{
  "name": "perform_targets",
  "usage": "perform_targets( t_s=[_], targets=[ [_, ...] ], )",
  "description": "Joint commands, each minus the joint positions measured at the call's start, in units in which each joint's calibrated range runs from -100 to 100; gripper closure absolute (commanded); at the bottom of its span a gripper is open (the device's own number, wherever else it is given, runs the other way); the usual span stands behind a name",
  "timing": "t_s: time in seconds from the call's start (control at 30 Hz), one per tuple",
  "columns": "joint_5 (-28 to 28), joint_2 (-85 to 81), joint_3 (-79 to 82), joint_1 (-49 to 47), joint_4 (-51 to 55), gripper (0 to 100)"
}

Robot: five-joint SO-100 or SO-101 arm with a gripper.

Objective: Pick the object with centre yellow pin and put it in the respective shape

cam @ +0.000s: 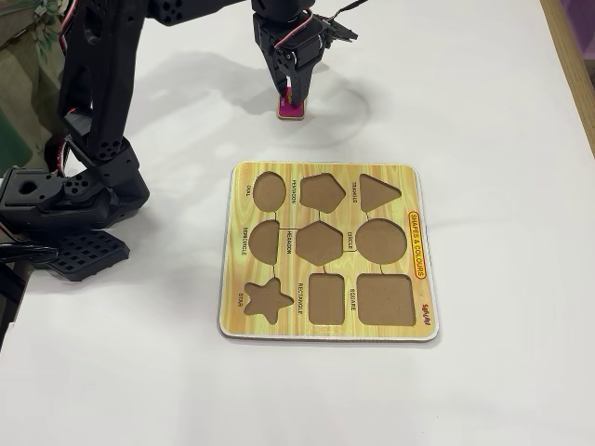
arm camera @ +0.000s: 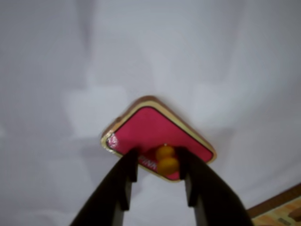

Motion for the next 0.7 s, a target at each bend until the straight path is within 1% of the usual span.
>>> perform_targets(
  t_s=[0.0, 0.13, 0.23, 0.67],
  targets=[
    [0.1, -0.9, -0.5, 1.0, -0.5, 89],
    [0.0, -0.9, -0.4, 1.0, 0.2, 91],
    [-0.2, -0.9, 1.6, 1.0, -0.5, 99],
    [0.3, -1.4, 3.6, 1.0, -0.4, 99]
  ],
)
